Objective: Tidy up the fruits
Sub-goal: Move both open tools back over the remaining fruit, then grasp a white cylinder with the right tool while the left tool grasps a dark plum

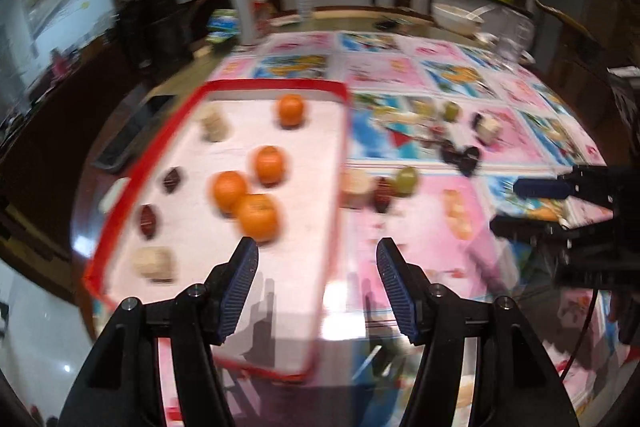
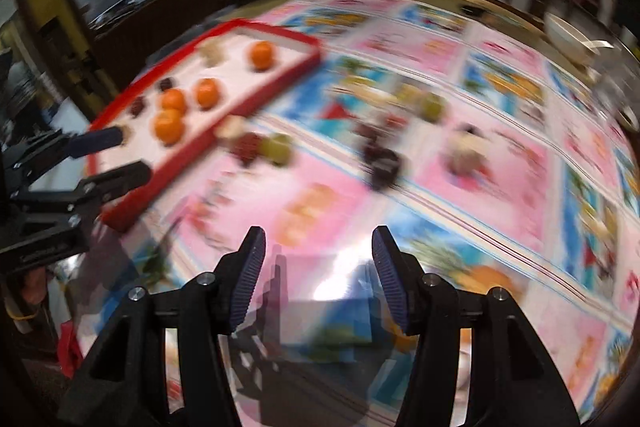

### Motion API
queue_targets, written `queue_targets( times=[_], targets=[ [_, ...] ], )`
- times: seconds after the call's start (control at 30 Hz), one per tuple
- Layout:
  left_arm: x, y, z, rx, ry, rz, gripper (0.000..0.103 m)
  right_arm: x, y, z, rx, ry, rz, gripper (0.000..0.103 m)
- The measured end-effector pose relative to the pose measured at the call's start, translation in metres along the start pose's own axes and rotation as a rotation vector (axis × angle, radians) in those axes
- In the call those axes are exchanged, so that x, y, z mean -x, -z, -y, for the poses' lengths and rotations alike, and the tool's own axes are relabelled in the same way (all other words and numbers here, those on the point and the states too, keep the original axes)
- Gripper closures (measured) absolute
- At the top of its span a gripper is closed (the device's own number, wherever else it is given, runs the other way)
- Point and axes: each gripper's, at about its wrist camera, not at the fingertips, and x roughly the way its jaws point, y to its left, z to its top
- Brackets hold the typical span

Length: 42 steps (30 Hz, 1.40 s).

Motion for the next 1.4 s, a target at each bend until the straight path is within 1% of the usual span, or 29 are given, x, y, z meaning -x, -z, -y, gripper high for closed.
queue_targets(
  times=[0.1, 0.2, 0.27, 0.33, 0.37, 0.43, 0.53, 0.63, 0.73, 0.77, 0.8, 0.83, 0.87, 0.9, 1.0, 1.1, 1.13, 1.17, 1.2, 1.23, 1.27, 1.3, 1.4],
  targets=[
    [-0.012, -0.004, 0.027, -0.021, 0.036, -0.024, 0.041, 0.006, 0.009, 0.034, -0.062, 0.021, 0.006, 0.046],
    [-0.027, -0.013, 0.052, -0.034, 0.049, -0.042, 0.041, 0.008, 0.013, 0.060, -0.122, 0.024, 0.013, 0.046],
    [-0.036, -0.021, 0.065, -0.024, 0.064, -0.045, 0.041, 0.008, 0.014, 0.076, -0.160, 0.022, 0.015, 0.046],
    [-0.045, -0.031, 0.078, -0.012, 0.102, -0.051, 0.041, 0.006, 0.015, 0.090, -0.191, 0.012, 0.016, 0.046],
    [-0.050, -0.037, 0.085, -0.007, 0.104, -0.047, 0.041, 0.005, 0.015, 0.096, -0.203, 0.006, 0.017, 0.046],
    [-0.060, -0.045, 0.095, 0.008, 0.109, -0.051, 0.041, 0.004, 0.015, 0.104, -0.211, 0.001, 0.017, 0.046],
    [-0.077, -0.056, 0.104, 0.065, 0.114, -0.079, 0.041, 0.004, 0.014, 0.116, -0.219, -0.009, 0.030, 0.046],
    [-0.087, -0.062, 0.107, 0.117, 0.122, -0.088, 0.041, 0.000, 0.008, 0.129, -0.223, -0.020, 0.040, 0.046],
    [-0.095, -0.064, 0.109, 0.144, 0.119, -0.104, 0.042, -0.011, -0.001, 0.138, -0.211, -0.035, 0.040, 0.046],
    [-0.099, -0.064, 0.110, 0.150, 0.117, -0.112, 0.044, -0.015, -0.005, 0.140, -0.206, -0.042, 0.041, 0.046],
    [-0.097, -0.064, 0.112, 0.147, 0.104, -0.095, 0.048, -0.019, -0.008, 0.142, -0.202, -0.050, 0.044, 0.046],
    [-0.098, -0.064, 0.113, 0.144, 0.108, -0.099, 0.052, -0.024, -0.014, 0.143, -0.197, -0.064, 0.049, 0.046],
    [-0.097, -0.064, 0.114, 0.136, 0.095, -0.093, 0.059, -0.027, -0.017, 0.143, -0.193, -0.073, 0.052, 0.046],
    [-0.096, -0.063, 0.114, 0.132, 0.095, -0.089, 0.063, -0.030, -0.021, 0.142, -0.186, -0.083, 0.055, 0.046],
    [-0.096, -0.063, 0.110, 0.145, 0.118, -0.092, 0.064, -0.044, -0.036, 0.132, -0.135, -0.117, 0.048, 0.046],
    [-0.096, -0.063, 0.110, 0.136, 0.126, -0.090, 0.064, -0.052, -0.044, 0.119, -0.069, -0.118, 0.044, 0.047],
    [-0.096, -0.063, 0.110, 0.133, 0.127, -0.088, 0.064, -0.055, -0.048, 0.113, -0.041, -0.115, 0.041, 0.048],
    [-0.096, -0.063, 0.110, 0.130, 0.127, -0.086, 0.064, -0.057, -0.049, 0.111, -0.023, -0.105, 0.040, 0.058],
    [-0.095, -0.062, 0.110, 0.131, 0.131, -0.082, 0.065, -0.058, -0.050, 0.104, 0.020, -0.058, 0.041, 0.070],
    [-0.095, -0.061, 0.110, 0.121, 0.131, -0.077, 0.065, -0.059, -0.050, 0.103, 0.033, -0.049, 0.037, 0.070],
    [-0.095, -0.061, 0.110, 0.116, 0.139, -0.075, 0.069, -0.058, -0.049, 0.103, 0.041, -0.043, 0.039, 0.070],
    [-0.094, -0.061, 0.110, 0.117, 0.168, -0.073, 0.076, -0.057, -0.049, 0.103, 0.044, -0.039, 0.038, 0.071],
    [-0.094, -0.060, 0.110, 0.119, 0.172, -0.071, 0.076, -0.052, -0.043, 0.106, 0.040, -0.025, 0.042, 0.071]
  ],
)
